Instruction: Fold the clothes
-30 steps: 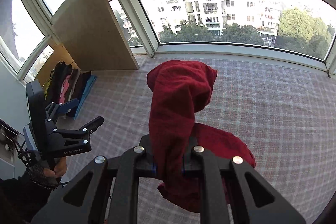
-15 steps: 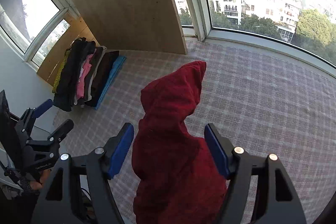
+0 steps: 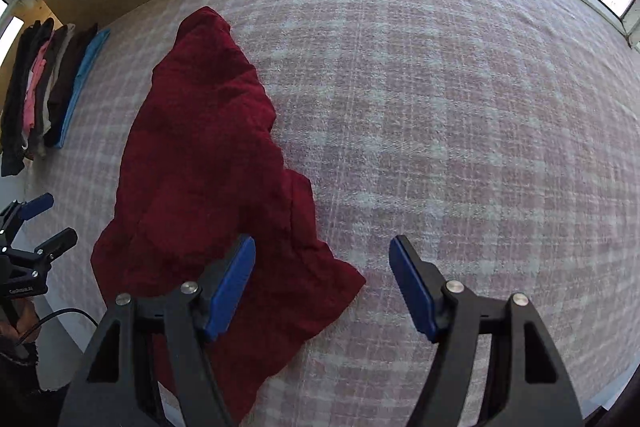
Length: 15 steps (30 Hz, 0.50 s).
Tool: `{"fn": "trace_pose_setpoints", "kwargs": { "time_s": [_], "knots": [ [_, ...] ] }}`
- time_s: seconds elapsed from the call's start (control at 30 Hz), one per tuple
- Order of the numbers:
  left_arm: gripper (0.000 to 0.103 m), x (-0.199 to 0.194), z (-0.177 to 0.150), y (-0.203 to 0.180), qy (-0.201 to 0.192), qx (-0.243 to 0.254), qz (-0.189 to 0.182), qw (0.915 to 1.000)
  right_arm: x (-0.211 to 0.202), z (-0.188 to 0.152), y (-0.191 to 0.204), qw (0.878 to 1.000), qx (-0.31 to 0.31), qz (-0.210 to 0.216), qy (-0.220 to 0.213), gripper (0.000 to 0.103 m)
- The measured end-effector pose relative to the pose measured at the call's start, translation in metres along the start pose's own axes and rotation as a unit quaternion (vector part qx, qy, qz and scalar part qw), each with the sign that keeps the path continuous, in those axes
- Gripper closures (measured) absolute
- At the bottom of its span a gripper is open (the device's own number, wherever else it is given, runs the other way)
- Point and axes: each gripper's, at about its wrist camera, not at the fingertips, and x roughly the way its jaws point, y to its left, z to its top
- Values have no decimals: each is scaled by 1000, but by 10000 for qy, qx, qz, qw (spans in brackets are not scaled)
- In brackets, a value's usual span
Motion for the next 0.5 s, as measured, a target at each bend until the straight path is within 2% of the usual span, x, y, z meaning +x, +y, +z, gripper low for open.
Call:
{"fn": "trace_pose_setpoints", "kwargs": {
  "time_s": [0.1,0.17,0.2,0.23,0.27,0.3,0.33,0.37,0.43,0.5],
  "knots": [
    [4,21,-7,-11,308,7,-292,9991,12,-1,9,9998,-94,20,148,34],
    [6,27,-9,-24,365,156,-299,9988,19,-1,17,9994,-258,53,241,34],
    [14,28,-9,-31,344,256,-313,9986,23,-1,22,9988,-358,33,318,34],
    [34,29,-9,-36,350,293,-397,9982,26,-1,26,9982,-451,14,391,35],
    [46,31,-9,-39,398,275,-509,9975,28,-2,30,9976,-539,-38,423,43],
    [70,32,-7,-40,456,219,-620,9968,28,-3,33,9972,-632,-76,398,63],
    [83,34,-6,-41,513,162,-731,9959,26,-4,34,9967,-704,68,403,79],
    [85,34,-5,-41,537,103,-814,9952,25,-4,34,9962,-717,259,428,96],
    [93,24,-2,-35,375,37,-817,9959,16,-7,31,9960,-601,511,422,96],
    [95,6,3,-24,134,30,-746,9971,2,-11,33,9958,-583,619,346,96]
  ]
}}
